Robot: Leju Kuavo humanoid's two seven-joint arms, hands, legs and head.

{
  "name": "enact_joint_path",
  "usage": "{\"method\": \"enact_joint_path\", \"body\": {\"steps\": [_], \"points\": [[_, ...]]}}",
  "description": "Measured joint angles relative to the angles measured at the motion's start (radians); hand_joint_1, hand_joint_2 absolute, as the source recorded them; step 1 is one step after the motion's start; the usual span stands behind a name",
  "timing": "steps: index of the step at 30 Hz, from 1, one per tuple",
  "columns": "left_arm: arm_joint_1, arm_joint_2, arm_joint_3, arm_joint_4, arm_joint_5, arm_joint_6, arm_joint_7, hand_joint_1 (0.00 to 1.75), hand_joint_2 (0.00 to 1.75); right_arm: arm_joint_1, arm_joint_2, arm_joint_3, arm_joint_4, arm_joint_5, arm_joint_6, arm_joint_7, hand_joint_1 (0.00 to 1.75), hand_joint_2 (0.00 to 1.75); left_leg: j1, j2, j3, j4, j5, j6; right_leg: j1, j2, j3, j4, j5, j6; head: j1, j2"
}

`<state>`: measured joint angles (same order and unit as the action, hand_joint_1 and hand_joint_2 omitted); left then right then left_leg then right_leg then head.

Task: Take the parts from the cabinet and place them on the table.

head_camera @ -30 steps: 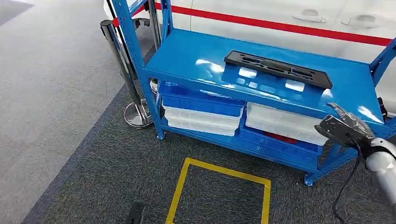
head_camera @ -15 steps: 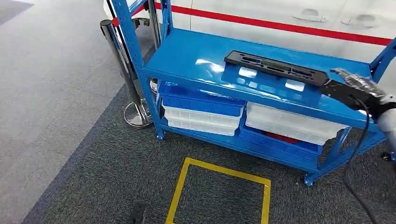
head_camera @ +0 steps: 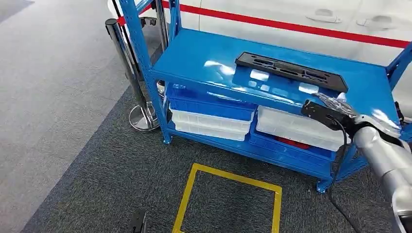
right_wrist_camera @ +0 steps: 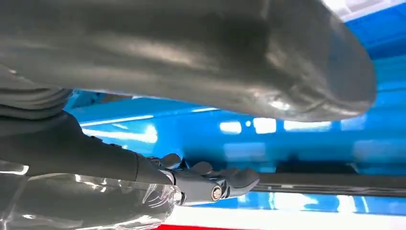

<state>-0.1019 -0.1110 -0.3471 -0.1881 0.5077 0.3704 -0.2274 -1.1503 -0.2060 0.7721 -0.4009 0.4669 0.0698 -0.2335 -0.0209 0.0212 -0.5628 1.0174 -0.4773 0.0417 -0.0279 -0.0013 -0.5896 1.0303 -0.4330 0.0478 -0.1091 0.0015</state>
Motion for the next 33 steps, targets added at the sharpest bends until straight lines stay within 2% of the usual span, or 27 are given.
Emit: {"method": "enact_joint_path", "body": {"steps": [1,3,4,6,7,8,9,11,12,13,14,15,17,18,19,20,21,23,24,25,26,27,28,29,30,32,33], "points": [[0.0,0.0,0.003,0.0,0.0,0.0,0.0,0.0,0.0,0.002,0.0,0.0,0.006,0.0,-0.001,-0.001,0.0,0.0,0.003,0.0,0.004,-0.004,-0.005,0.009,0.001,0.0,-0.002,0.008,0.005,0.007,0.0,0.0],[0.001,0.0,0.005,0.0,-0.001,0.0,0.0,0.0,0.0,0.007,0.0,0.002,0.014,-0.002,-0.003,-0.002,0.0,0.0,0.005,0.0,0.028,-0.017,-0.004,0.019,-0.003,0.001,-0.024,0.041,-0.005,0.008,0.0,0.0],[-0.001,0.0,0.006,0.0,-0.001,0.0,0.0,0.0,0.0,0.007,0.0,0.002,0.016,-0.003,-0.004,-0.003,0.0,0.0,0.005,0.0,0.03,-0.017,-0.004,0.02,-0.003,0.002,-0.057,0.092,-0.03,0.006,0.0,0.0],[0.001,-0.001,0.008,0.0,-0.001,-0.001,0.0,0.0,0.0,0.015,0.0,0.003,0.026,-0.003,-0.006,-0.003,0.0,0.0,0.005,0.002,0.037,-0.016,-0.01,0.024,-0.001,0.002,-0.153,0.242,-0.086,0.01,0.0,0.0],[0.002,-0.001,0.01,0.0,-0.001,-0.001,0.001,0.0,0.0,0.023,-0.001,0.003,0.029,-0.003,-0.007,-0.003,0.0,0.0,0.005,0.002,0.042,-0.016,-0.015,0.022,-0.001,0.002,-0.192,0.291,-0.092,0.012,0.0,0.0],[0.004,-0.001,0.011,0.0,-0.002,-0.002,0.002,0.0,0.0,0.031,-0.001,0.005,0.032,-0.003,-0.009,-0.004,0.0,0.0,0.006,0.002,0.051,-0.016,-0.022,0.02,-0.002,0.002,-0.211,0.296,-0.074,0.01,0.0,0.0],[0.005,-0.001,0.012,0.0,-0.002,-0.003,0.003,0.0,0.0,0.037,-0.001,0.006,0.035,-0.003,-0.01,-0.006,0.0,0.0,0.007,0.002,0.063,-0.016,-0.032,0.016,-0.004,0.001,-0.207,0.255,-0.033,0.008,0.0,0.0],[0.006,-0.002,0.013,0.0,-0.002,-0.005,0.003,0.0,0.0,0.037,-0.001,0.008,0.038,-0.003,-0.014,-0.008,0.0,0.0,0.007,0.002,0.095,-0.015,-0.056,0.007,-0.004,-0.004,-0.152,0.091,0.06,-0.002,0.0,0.0],[0.008,-0.002,0.013,0.0,-0.002,-0.005,0.003,0.0,0.0,0.04,-0.003,0.008,0.039,-0.003,-0.016,-0.008,0.0,0.0,0.007,0.002,0.1,-0.017,-0.07,0.002,-0.001,-0.017,-0.133,0.007,0.127,-0.009,0.0,0.0],[0.006,-0.002,0.013,0.001,-0.002,-0.006,0.005,0.0,0.0,0.04,-0.004,0.01,0.043,0.0,-0.017,-0.009,0.0,0.0,0.006,0.005,0.109,-0.012,-0.077,-0.005,0.013,-0.021,-0.138,0.001,0.1,-0.011,0.0,0.0],[0.003,-0.002,0.013,0.001,-0.003,-0.007,0.007,0.0,0.0,0.038,-0.004,0.013,0.042,0.01,-0.016,-0.009,0.0,0.0,0.006,0.006,0.108,-0.02,-0.084,-0.014,0.019,-0.018,-0.136,0.001,0.09,-0.025,0.0,0.0],[0.004,-0.002,0.013,0.001,-0.003,-0.007,0.007,0.0,0.0,0.036,-0.005,0.016,0.04,0.017,-0.016,-0.009,0.0,0.0,0.006,0.011,0.124,-0.029,-0.087,-0.02,0.019,-0.011,-0.131,-0.004,0.091,-0.032,0.0,0.0],[0.001,0.0,0.013,0.001,-0.003,-0.007,0.007,0.0,0.0,0.015,-0.007,0.019,0.037,0.035,-0.004,-0.007,0.0,0.0,0.004,0.01,0.126,0.002,-0.071,-0.031,0.008,-0.006,-0.102,-0.01,0.072,-0.049,0.0,0.0],[-0.001,0.0,0.013,0.001,-0.003,-0.007,0.006,0.0,0.0,0.0,-0.007,0.023,0.032,0.039,0.007,-0.006,0.0,0.0,0.009,0.003,0.098,0.06,-0.051,-0.036,0.008,-0.002,-0.086,-0.017,0.061,-0.054,0.0,0.0],[0.0,0.0,0.013,0.001,-0.003,-0.007,0.006,0.0,0.0,-0.016,-0.007,0.027,0.032,0.04,0.023,-0.003,0.0,0.0,0.012,-0.005,0.053,0.135,-0.036,-0.045,0.005,-0.002,-0.07,-0.021,0.051,-0.059,0.0,0.0],[0.002,0.001,0.013,0.001,-0.003,-0.007,0.006,0.0,0.0,-0.031,-0.007,0.029,0.032,0.041,0.038,0.0,0.0,0.0,0.018,-0.009,0.002,0.208,-0.052,-0.052,0.004,0.001,-0.053,-0.026,0.039,-0.059,0.0,0.0],[0.005,0.001,0.013,0.001,-0.002,-0.007,0.006,0.0,0.0,-0.047,-0.008,0.033,0.032,0.041,0.06,0.003,0.0,0.0,0.023,-0.01,-0.044,0.26,-0.102,-0.059,0.003,0.003,-0.033,-0.03,0.025,-0.059,0.0,0.0],[0.015,0.002,0.013,0.001,-0.003,-0.008,0.007,0.0,0.0,-0.089,-0.009,0.035,0.023,0.031,0.092,0.015,0.0,0.0,0.025,-0.01,-0.1,0.273,-0.203,-0.067,-0.003,0.01,0.001,-0.035,0.002,-0.056,0.0,0.0],[0.022,0.002,0.013,0.002,-0.004,-0.011,0.008,0.0,0.0,-0.118,-0.009,0.039,0.017,0.027,0.113,0.024,0.0,0.0,0.025,-0.01,-0.114,0.244,-0.225,-0.067,-0.007,0.015,0.016,-0.035,-0.008,-0.053,0.0,0.0],[0.026,0.003,0.013,0.002,-0.004,-0.013,0.01,0.0,0.0,-0.149,-0.01,0.043,0.012,0.027,0.13,0.034,0.0,0.0,0.025,-0.01,-0.121,0.194,-0.211,-0.065,-0.009,0.02,0.031,-0.037,-0.019,-0.049,0.0,0.0],[0.029,0.004,0.013,0.003,-0.004,-0.017,0.013,0.0,0.0,-0.181,-0.011,0.044,0.008,0.024,0.142,0.04,0.0,0.0,0.025,-0.01,-0.122,0.122,-0.14,-0.06,-0.01,0.021,0.046,-0.038,-0.031,-0.046,0.0,0.0],[0.033,0.005,0.013,0.005,-0.004,-0.021,0.016,0.0,0.0,-0.207,-0.011,0.047,0.003,0.019,0.153,0.047,0.0,0.0,0.024,-0.01,-0.123,0.04,-0.004,-0.051,-0.01,0.022,0.057,-0.038,-0.043,-0.041,0.0,0.0],[0.04,0.006,0.013,0.01,-0.005,-0.025,0.019,0.0,0.0,-0.224,-0.011,0.051,0.003,0.015,0.161,0.053,0.0,0.0,0.021,-0.012,-0.129,-0.034,0.147,-0.04,-0.005,0.027,0.067,-0.033,-0.056,-0.035,0.0,0.0],[0.04,0.01,0.013,0.01,-0.005,-0.029,0.024,0.0,0.0,-0.238,-0.01,0.054,0.001,0.009,0.163,0.061,0.0,0.0,0.02,-0.015,-0.12,-0.014,0.124,-0.035,-0.004,0.03,0.074,-0.036,-0.065,-0.027,0.0,0.0],[0.038,0.01,0.013,0.01,-0.006,-0.031,0.026,0.0,0.0,-0.257,-0.01,0.056,-0.007,0.001,0.166,0.075,0.0,0.0,0.017,-0.019,-0.117,-0.011,0.132,-0.03,-0.001,0.03,0.079,-0.033,-0.077,-0.015,0.002,0.0],[0.029,0.01,0.013,0.01,-0.006,-0.038,0.032,0.0,0.0,-0.314,-0.008,0.056,-0.024,-0.015,0.172,0.094,0.0,0.0,0.014,-0.016,-0.11,-0.007,0.119,-0.014,-0.008,0.032,0.089,-0.044,-0.087,0.0,-0.002,0.001],[0.022,0.011,0.013,0.01,-0.006,-0.038,0.034,0.0,0.0,-0.337,-0.007,0.056,-0.029,-0.016,0.174,0.103,0.0,0.0,0.022,-0.017,-0.097,-0.024,0.119,-0.01,-0.011,0.024,0.091,-0.032,-0.106,0.001,-0.001,0.0]]}}
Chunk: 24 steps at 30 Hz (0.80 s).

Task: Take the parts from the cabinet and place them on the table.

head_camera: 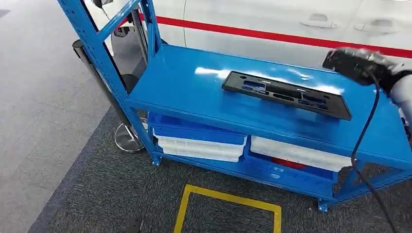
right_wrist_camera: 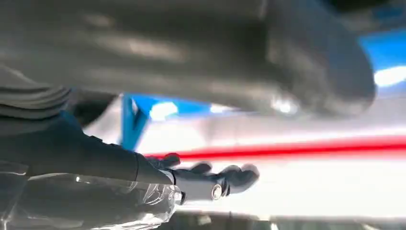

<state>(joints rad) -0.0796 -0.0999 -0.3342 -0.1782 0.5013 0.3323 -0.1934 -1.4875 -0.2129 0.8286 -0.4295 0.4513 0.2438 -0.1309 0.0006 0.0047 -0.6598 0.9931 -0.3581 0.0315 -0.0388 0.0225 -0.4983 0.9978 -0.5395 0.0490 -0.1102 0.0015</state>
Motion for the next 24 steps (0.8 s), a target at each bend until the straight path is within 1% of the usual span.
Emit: {"method": "enact_joint_path", "body": {"steps": [1,3,4,5,6,7,8,9,10,11,12,13,15,17,21,24], "points": [[-0.004,0.0,0.0,0.0,0.001,0.0,0.0,0.0,0.0,-0.022,0.003,0.0,0.0,-0.002,0.005,0.007,0.0,0.0,-0.001,-0.001,0.01,-0.01,-0.004,0.006,0.005,-0.01,-0.018,0.042,-0.021,0.0,0.001,0.0],[-0.012,0.0,0.0,0.0,0.002,0.0,0.0,0.0,0.0,-0.037,0.014,0.003,0.0,-0.007,0.016,0.015,0.0,0.0,0.0,-0.001,0.026,-0.015,-0.013,0.013,0.009,-0.012,-0.095,0.187,-0.083,0.001,0.0,0.0],[-0.012,-0.001,0.0,0.0,0.002,0.0,-0.001,0.0,0.0,-0.031,0.021,0.006,0.001,-0.011,0.023,0.016,0.0,0.0,-0.001,-0.002,0.035,-0.015,-0.02,0.015,0.01,-0.012,-0.14,0.264,-0.101,0.003,0.0,0.0],[-0.013,-0.003,0.0,0.0,0.002,0.001,-0.002,0.0,0.0,-0.025,0.024,0.008,0.003,-0.011,0.028,0.019,0.0,0.0,-0.002,-0.004,0.042,-0.014,-0.026,0.015,0.01,-0.012,-0.166,0.297,-0.095,0.003,0.0,0.0],[-0.013,-0.003,0.0,0.0,0.005,0.001,-0.004,0.0,0.0,-0.022,0.03,0.011,0.007,-0.011,0.035,0.022,0.0,0.0,-0.003,-0.009,0.052,-0.013,-0.032,0.015,0.01,-0.013,-0.18,0.289,-0.056,0.001,0.0,0.0],[-0.012,-0.003,0.0,0.0,0.005,0.002,-0.005,0.0,0.0,-0.023,0.034,0.013,0.008,-0.011,0.036,0.021,0.0,0.0,-0.005,-0.011,0.059,-0.011,-0.039,0.014,0.011,-0.013,-0.174,0.235,0.004,-0.003,0.0,0.0],[-0.012,-0.003,0.0,0.0,0.005,0.005,-0.005,0.0,0.0,-0.027,0.039,0.014,0.009,-0.015,0.036,0.02,0.0,0.0,-0.008,-0.013,0.067,-0.009,-0.045,0.014,0.016,-0.014,-0.152,0.15,0.074,-0.011,0.0,0.0],[-0.014,-0.003,0.0,0.0,0.005,0.012,-0.005,0.0,0.0,-0.029,0.042,0.015,0.01,-0.026,0.036,0.014,0.0,0.0,-0.01,-0.014,0.074,-0.006,-0.052,0.012,0.021,-0.016,-0.127,0.057,0.137,-0.021,0.0,0.0],[-0.014,-0.008,0.0,0.0,0.005,0.015,-0.005,0.0,0.0,-0.025,0.047,0.016,0.011,-0.038,0.036,0.008,0.0,0.0,-0.012,-0.014,0.076,-0.006,-0.056,0.01,0.029,-0.022,-0.115,0.035,0.133,-0.031,0.0,0.0],[-0.017,-0.008,0.001,0.0,0.005,0.016,-0.004,0.0,0.0,-0.021,0.053,0.016,0.013,-0.052,0.036,-0.004,0.0,0.0,-0.014,-0.016,0.074,-0.002,-0.06,0.005,0.032,-0.023,-0.108,0.011,0.135,-0.034,0.0,0.0],[-0.019,-0.01,0.001,0.0,0.007,0.016,-0.003,0.0,0.0,-0.01,0.061,0.016,0.014,-0.069,0.035,-0.018,0.0,0.0,-0.011,-0.014,0.07,0.001,-0.06,0.002,0.034,-0.023,-0.1,-0.006,0.121,-0.035,-0.001,0.0],[-0.018,-0.01,0.002,0.0,0.007,0.013,-0.001,0.0,0.0,0.007,0.065,0.017,0.014,-0.08,0.027,-0.032,0.0,0.0,-0.013,-0.013,0.071,0.002,-0.064,0.004,0.029,-0.021,-0.099,-0.008,0.122,-0.033,0.0,0.0],[-0.022,-0.011,0.002,0.0,0.007,0.013,0.002,0.0,0.0,0.048,0.07,0.018,0.014,-0.091,0.01,-0.048,0.0,0.0,-0.009,-0.011,0.074,0.002,-0.065,0.0,0.035,-0.019,-0.096,-0.008,0.12,-0.033,-0.001,0.0],[-0.025,-0.011,0.002,0.0,0.006,0.015,0.004,0.0,0.0,0.096,0.073,0.023,0.014,-0.1,-0.018,-0.062,0.0,0.0,-0.008,-0.011,0.075,0.002,-0.066,-0.001,0.036,-0.019,-0.095,-0.007,0.118,-0.036,0.0,0.0],[-0.026,-0.011,0.002,0.0,0.005,0.026,0.014,0.0,0.0,0.202,0.09,0.046,0.019,-0.111,-0.081,-0.071,0.0,0.0,-0.008,-0.01,0.077,0.001,-0.066,-0.004,0.036,-0.018,-0.096,-0.003,0.117,-0.039,0.0,0.0],[-0.027,-0.011,0.002,0.0,0.002,0.034,0.014,0.0,0.0,0.256,0.106,0.06,0.031,-0.12,-0.113,-0.069,0.0,0.0,-0.008,-0.01,0.078,0.001,-0.065,-0.006,0.036,-0.018,-0.096,-0.003,0.116,-0.04,0.0,0.0]]}}
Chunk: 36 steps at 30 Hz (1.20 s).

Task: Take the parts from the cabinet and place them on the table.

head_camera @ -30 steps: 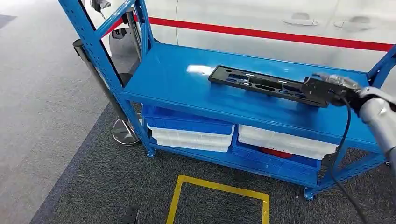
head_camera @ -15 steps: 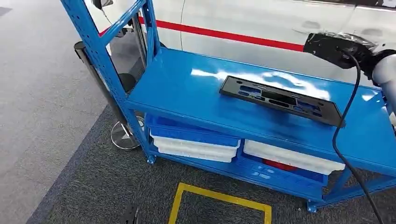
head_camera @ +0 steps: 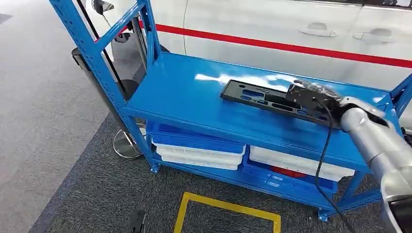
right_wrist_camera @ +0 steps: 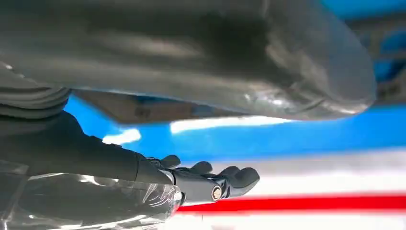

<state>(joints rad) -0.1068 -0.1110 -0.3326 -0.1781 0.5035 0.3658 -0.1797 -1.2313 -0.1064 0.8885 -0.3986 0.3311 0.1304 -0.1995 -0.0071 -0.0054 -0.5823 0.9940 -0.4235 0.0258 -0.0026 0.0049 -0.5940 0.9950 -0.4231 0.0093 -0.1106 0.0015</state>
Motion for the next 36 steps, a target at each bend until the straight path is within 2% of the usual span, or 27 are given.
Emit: {"method": "enact_joint_path", "body": {"steps": [6,18,34,35,36], "points": [[0.0,0.0,0.0,0.0,0.002,0.0,0.003,0.0,0.0,0.046,0.021,0.007,0.022,-0.015,-0.013,0.002,0.0,0.0,0.001,0.0,0.0,0.0,0.001,-0.001,-0.001,-0.001,0.0,0.001,0.0,0.0,0.0,0.0],[0.003,0.0,0.0,0.0,0.0,-0.006,0.015,0.0,0.0,0.055,0.024,0.014,0.047,-0.03,0.006,-0.015,0.0,0.0,-0.002,0.0,-0.001,0.001,0.0,0.001,-0.002,-0.001,0.0,0.0,0.0,0.001,0.0,0.0],[0.002,-0.002,0.0,0.0,0.011,-0.039,0.008,0.0,0.0,0.079,-0.021,0.018,0.041,-0.034,0.019,-0.02,0.0,0.0,-0.002,0.0,-0.001,0.002,-0.001,0.002,-0.002,-0.001,0.0,0.0,0.0,0.001,0.0,0.0],[0.002,-0.002,0.002,0.0,0.016,-0.04,0.007,0.0,0.0,0.079,-0.023,0.018,0.039,-0.034,0.021,-0.018,0.0,0.0,-0.004,0.0,-0.004,0.005,-0.005,0.005,-0.009,-0.001,0.001,-0.007,0.002,0.004,0.0,0.0],[0.002,-0.001,0.003,0.0,0.022,-0.043,0.005,0.0,0.0,0.08,-0.024,0.019,0.034,-0.034,0.022,-0.016,0.0,0.0,-0.01,0.0,-0.004,-0.011,-0.011,0.021,-0.008,-0.001,0.009,-0.004,0.012,0.016,0.0,0.0]]}}
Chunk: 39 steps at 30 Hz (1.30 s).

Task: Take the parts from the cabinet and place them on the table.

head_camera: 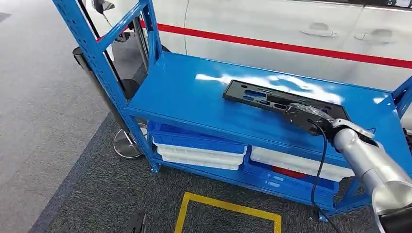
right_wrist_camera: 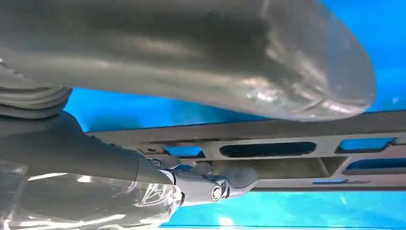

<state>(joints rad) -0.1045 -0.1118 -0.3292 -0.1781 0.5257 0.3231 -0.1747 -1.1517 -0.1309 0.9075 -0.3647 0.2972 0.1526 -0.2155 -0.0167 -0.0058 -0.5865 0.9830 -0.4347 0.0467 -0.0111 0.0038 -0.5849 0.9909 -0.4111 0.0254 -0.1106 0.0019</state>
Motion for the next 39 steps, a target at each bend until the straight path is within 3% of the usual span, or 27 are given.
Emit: {"method": "enact_joint_path", "body": {"steps": [1,3,4,5,7,8,9,10,11,12,13,14,15,17,19,22,23,24,25,27,28,29,30,31,32,34,39], "points": [[0.001,0.0,0.001,0.0,-0.001,-0.004,-0.005,0.0,0.0,0.0,-0.006,0.001,-0.001,-0.001,0.001,0.002,0.0,0.0,0.004,0.002,0.012,-0.016,-0.006,0.006,0.003,0.001,-0.005,0.019,0.018,0.008,0.0,0.0],[0.001,-0.001,0.001,0.0,-0.002,-0.01,-0.011,0.0,0.0,-0.005,-0.014,0.002,-0.006,-0.003,0.001,0.006,0.0,0.0,0.008,0.002,0.05,-0.038,0.005,0.016,-0.003,-0.001,-0.009,0.031,0.003,0.015,0.001,0.0],[0.0,-0.001,0.001,0.0,-0.003,-0.013,-0.011,0.0,0.0,-0.009,-0.015,0.002,-0.008,-0.004,0.002,0.006,0.0,0.0,0.01,0.009,0.055,-0.037,0.017,0.016,-0.003,0.0,-0.029,0.067,-0.028,0.018,0.0,0.0],[-0.002,-0.002,0.001,0.0,-0.005,-0.016,-0.011,0.0,0.0,-0.01,-0.019,0.003,-0.008,-0.005,0.002,0.007,0.0,0.0,0.011,0.011,0.057,-0.036,0.015,0.015,-0.004,0.0,-0.065,0.132,-0.071,0.015,0.0,0.0],[-0.002,-0.005,0.001,0.0,-0.005,-0.018,-0.011,0.0,0.0,-0.003,-0.029,0.007,-0.008,-0.006,0.006,0.011,0.0,0.0,0.014,0.01,0.058,-0.034,0.01,0.009,-0.013,0.0,-0.151,0.271,-0.127,0.032,0.0,0.0],[0.001,-0.007,0.001,0.0,-0.005,-0.018,-0.01,0.0,0.0,0.002,-0.032,0.008,-0.008,-0.007,0.006,0.013,0.0,0.0,0.018,0.009,0.06,-0.032,0.006,0.003,-0.018,0.0,-0.17,0.289,-0.119,0.04,0.0,0.0],[0.003,-0.008,0.001,0.0,-0.005,-0.018,-0.01,0.0,0.0,0.004,-0.033,0.01,-0.008,-0.008,0.006,0.013,0.0,0.0,0.024,0.009,0.062,-0.026,-0.001,-0.005,-0.023,-0.001,-0.165,0.26,-0.089,0.043,0.0,0.0],[0.004,-0.009,0.001,0.0,-0.005,-0.017,-0.01,0.0,0.0,0.004,-0.034,0.011,-0.009,-0.008,0.007,0.013,0.0,0.0,0.03,0.009,0.065,-0.017,-0.011,-0.014,-0.029,-0.003,-0.141,0.192,-0.039,0.04,0.0,0.0],[0.004,-0.01,0.001,0.0,-0.005,-0.017,-0.01,0.0,0.0,0.003,-0.035,0.011,-0.009,-0.01,0.008,0.013,0.0,0.0,0.038,0.01,0.069,-0.006,-0.024,-0.022,-0.037,-0.005,-0.103,0.104,0.018,0.054,0.0,0.0],[0.004,-0.009,0.001,0.0,-0.005,-0.017,-0.01,0.0,0.0,0.004,-0.038,0.012,-0.009,-0.012,0.011,0.013,0.0,0.0,0.04,0.01,0.069,0.009,-0.04,-0.034,-0.046,-0.007,-0.075,0.024,0.055,0.071,0.0,0.0],[0.003,-0.006,0.002,0.0,-0.004,-0.016,-0.007,0.0,0.0,0.005,-0.041,0.014,-0.008,-0.013,0.015,0.014,0.0,0.0,0.04,0.01,0.062,0.019,-0.047,-0.045,-0.035,0.0,-0.083,0.031,0.016,0.066,0.001,0.0],[0.001,-0.008,0.001,0.0,-0.004,-0.015,-0.006,0.0,0.0,0.004,-0.042,0.015,-0.009,-0.015,0.02,0.015,0.0,0.0,0.036,0.009,0.049,0.028,-0.051,-0.052,-0.029,-0.002,-0.087,0.041,0.016,0.023,0.0,0.0],[0.003,-0.009,0.001,0.0,-0.005,-0.014,-0.003,0.0,0.0,0.011,-0.042,0.016,-0.011,-0.015,0.019,0.016,0.0,0.0,0.035,0.011,0.052,0.033,-0.059,-0.059,-0.032,0.002,-0.094,0.046,0.022,0.01,-0.002,0.0],[0.005,-0.009,0.002,0.0,-0.004,-0.013,-0.002,0.0,0.0,0.008,-0.042,0.019,-0.014,-0.016,0.018,0.014,0.0,0.0,0.039,0.01,0.056,0.032,-0.066,-0.069,-0.031,0.002,-0.09,0.055,0.016,-0.006,-0.002,0.0],[0.003,-0.009,0.002,0.0,-0.005,-0.012,-0.002,0.0,0.0,0.005,-0.043,0.019,-0.019,-0.019,0.016,0.016,0.0,0.0,0.04,0.01,0.027,0.099,-0.084,-0.074,-0.031,0.002,-0.076,0.048,0.009,-0.016,-0.003,0.0],[0.003,-0.009,0.001,0.0,-0.005,-0.012,-0.002,0.0,0.0,0.007,-0.043,0.022,-0.02,-0.026,0.02,0.018,0.0,0.0,0.039,0.01,-0.113,0.333,-0.179,-0.077,-0.022,0.003,-0.069,0.048,0.001,-0.028,-0.003,0.0],[0.004,-0.009,0.002,0.0,-0.005,-0.012,-0.002,0.0,0.0,0.009,-0.043,0.023,-0.02,-0.029,0.023,0.018,0.0,0.0,0.039,0.01,-0.141,0.367,-0.183,-0.073,-0.018,0.005,-0.066,0.048,-0.002,-0.03,-0.003,0.0],[0.006,-0.009,0.002,0.0,-0.005,-0.011,-0.001,0.0,0.0,0.009,-0.043,0.024,-0.02,-0.03,0.025,0.018,0.0,0.0,0.037,0.01,-0.146,0.352,-0.161,-0.066,-0.013,0.007,-0.061,0.048,-0.005,-0.031,-0.003,0.0],[0.006,-0.009,0.002,0.0,-0.005,-0.011,-0.001,0.0,0.0,0.009,-0.043,0.025,-0.02,-0.033,0.025,0.018,0.0,0.0,0.034,0.01,-0.129,0.292,-0.115,-0.057,-0.009,0.009,-0.054,0.048,-0.008,-0.032,-0.003,0.0],[0.006,-0.009,0.001,0.0,-0.006,-0.011,-0.001,0.0,0.0,0.008,-0.044,0.027,-0.024,-0.036,0.025,0.018,0.0,0.0,0.019,0.009,-0.055,0.106,0.002,-0.026,0.0,0.01,-0.039,0.047,-0.015,-0.032,-0.003,0.0],[0.006,-0.008,0.002,0.0,-0.006,-0.01,0.0,0.0,0.0,0.007,-0.045,0.029,-0.025,-0.038,0.025,0.017,0.0,0.0,0.012,0.009,-0.039,0.059,0.01,-0.013,0.0,0.01,-0.036,0.045,-0.017,-0.032,-0.003,0.0],[0.003,-0.006,0.001,0.0,-0.007,-0.009,0.001,0.0,0.0,0.005,-0.046,0.03,-0.025,-0.039,0.026,0.015,0.0,0.0,0.008,0.011,-0.043,0.052,-0.02,-0.013,0.0,0.011,-0.04,0.042,-0.016,-0.026,-0.003,0.0],[0.004,-0.006,0.001,0.0,-0.008,-0.009,0.002,0.0,0.0,0.007,-0.047,0.031,-0.026,-0.04,0.029,0.015,0.0,0.0,0.006,0.008,-0.037,0.05,-0.002,-0.012,-0.001,0.012,-0.042,0.041,-0.015,-0.019,-0.003,0.0],[0.006,-0.007,0.001,0.0,-0.008,-0.008,0.002,0.0,0.0,0.011,-0.047,0.032,-0.026,-0.042,0.029,0.014,0.0,0.0,0.006,0.008,-0.034,0.042,0.016,-0.019,0.0,0.012,-0.041,0.044,-0.018,-0.018,-0.003,0.0],[0.009,-0.01,0.001,0.0,-0.008,-0.008,0.002,0.0,0.0,0.011,-0.048,0.032,-0.026,-0.043,0.028,0.014,0.0,0.0,0.011,0.006,-0.035,0.039,0.019,-0.045,0.003,0.011,-0.041,0.043,-0.018,-0.031,-0.003,0.0],[0.007,-0.009,0.002,0.0,-0.008,-0.007,0.002,0.0,0.0,0.013,-0.048,0.034,-0.029,-0.045,0.028,0.015,0.0,0.0,0.008,0.003,-0.036,0.04,0.022,-0.032,-0.001,0.01,-0.04,0.04,-0.017,-0.022,-0.003,0.0],[0.008,-0.01,0.001,0.0,-0.022,-0.007,0.003,0.0,0.0,0.015,-0.05,0.037,-0.029,-0.061,0.038,0.016,0.0,0.0,0.007,-0.001,-0.037,0.04,0.022,-0.023,-0.001,0.007,-0.033,0.028,-0.013,-0.014,-0.003,0.0]]}}
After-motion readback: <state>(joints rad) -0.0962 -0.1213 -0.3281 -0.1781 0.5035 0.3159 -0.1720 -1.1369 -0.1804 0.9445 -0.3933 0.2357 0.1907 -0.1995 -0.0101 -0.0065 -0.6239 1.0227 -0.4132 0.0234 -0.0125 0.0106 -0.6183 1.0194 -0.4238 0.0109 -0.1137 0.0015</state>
